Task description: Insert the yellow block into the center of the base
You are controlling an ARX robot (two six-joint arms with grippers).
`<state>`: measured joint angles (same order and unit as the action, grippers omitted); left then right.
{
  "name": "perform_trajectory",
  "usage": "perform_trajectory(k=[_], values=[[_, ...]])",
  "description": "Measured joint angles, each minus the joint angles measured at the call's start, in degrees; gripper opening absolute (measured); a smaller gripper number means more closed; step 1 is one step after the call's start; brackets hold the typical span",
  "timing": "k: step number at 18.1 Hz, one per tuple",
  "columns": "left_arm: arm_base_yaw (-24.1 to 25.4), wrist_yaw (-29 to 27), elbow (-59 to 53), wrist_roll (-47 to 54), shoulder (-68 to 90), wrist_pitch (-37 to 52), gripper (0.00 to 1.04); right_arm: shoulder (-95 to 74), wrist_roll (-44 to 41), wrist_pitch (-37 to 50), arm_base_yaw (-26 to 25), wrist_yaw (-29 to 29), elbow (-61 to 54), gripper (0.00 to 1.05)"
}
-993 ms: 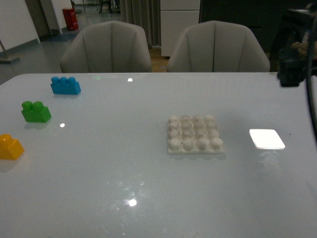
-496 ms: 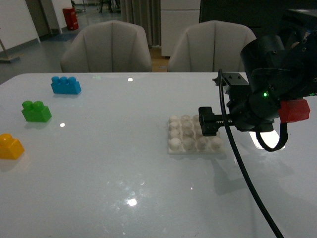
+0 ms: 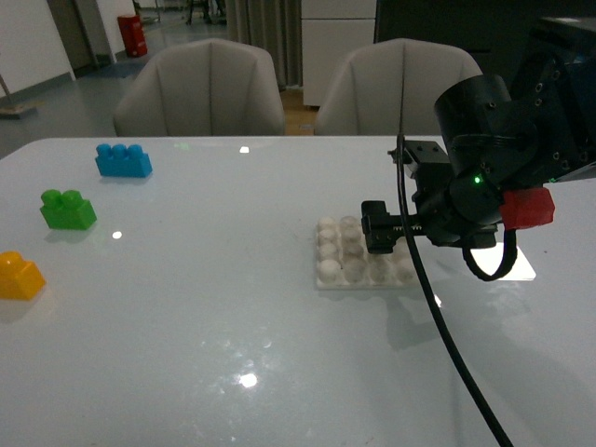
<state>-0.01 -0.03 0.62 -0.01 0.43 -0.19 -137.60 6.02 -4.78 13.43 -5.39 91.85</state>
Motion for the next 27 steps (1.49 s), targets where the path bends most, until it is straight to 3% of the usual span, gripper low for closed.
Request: perform_trajectory(k=[12,27], values=[[0.0,-0.02,0.0,0.0,0.0,0.0,0.98,-4.04,2.6,1.11,2.1,0.09,3.69,0.98],[0.0,0.0,0.0,0.02,0.0,0.0,0.98,-6.82,5.81,-0.63,9.51,-1.81,9.27,0.98]])
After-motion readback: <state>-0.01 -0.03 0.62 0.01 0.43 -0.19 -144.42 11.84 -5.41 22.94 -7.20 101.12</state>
